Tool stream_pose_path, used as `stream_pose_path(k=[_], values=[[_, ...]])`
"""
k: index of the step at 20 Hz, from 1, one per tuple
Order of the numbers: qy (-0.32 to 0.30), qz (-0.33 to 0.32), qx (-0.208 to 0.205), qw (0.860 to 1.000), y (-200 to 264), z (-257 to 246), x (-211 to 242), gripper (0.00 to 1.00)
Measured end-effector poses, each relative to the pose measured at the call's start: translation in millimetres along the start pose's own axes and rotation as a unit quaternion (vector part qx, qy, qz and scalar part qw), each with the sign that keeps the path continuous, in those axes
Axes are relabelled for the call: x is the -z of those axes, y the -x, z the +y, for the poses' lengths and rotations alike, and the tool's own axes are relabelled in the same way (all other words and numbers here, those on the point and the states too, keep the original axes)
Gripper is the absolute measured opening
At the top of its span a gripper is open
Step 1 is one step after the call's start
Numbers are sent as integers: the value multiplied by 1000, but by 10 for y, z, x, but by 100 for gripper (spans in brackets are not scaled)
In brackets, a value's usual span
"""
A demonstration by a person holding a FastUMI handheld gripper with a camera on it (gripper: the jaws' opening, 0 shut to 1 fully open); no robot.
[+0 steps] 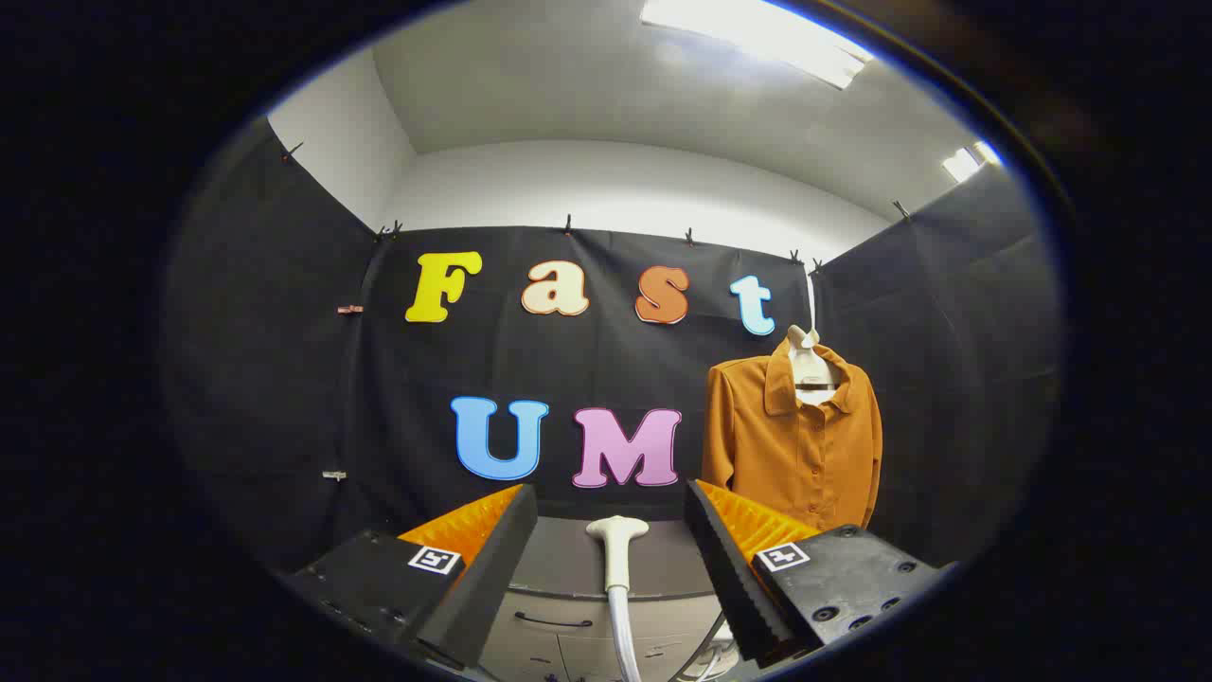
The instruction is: Iron the clothes twice with a garment steamer, once on the left side and once on the right side.
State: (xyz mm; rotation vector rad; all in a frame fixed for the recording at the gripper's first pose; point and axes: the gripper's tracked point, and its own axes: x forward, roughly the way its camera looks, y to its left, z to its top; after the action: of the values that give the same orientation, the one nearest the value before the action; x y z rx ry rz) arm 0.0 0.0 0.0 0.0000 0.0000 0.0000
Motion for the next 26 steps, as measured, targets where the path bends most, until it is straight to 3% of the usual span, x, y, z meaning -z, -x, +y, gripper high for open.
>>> stream_pose_path(k=[26], values=[[14,27,27,999,-65,87,188,97]])
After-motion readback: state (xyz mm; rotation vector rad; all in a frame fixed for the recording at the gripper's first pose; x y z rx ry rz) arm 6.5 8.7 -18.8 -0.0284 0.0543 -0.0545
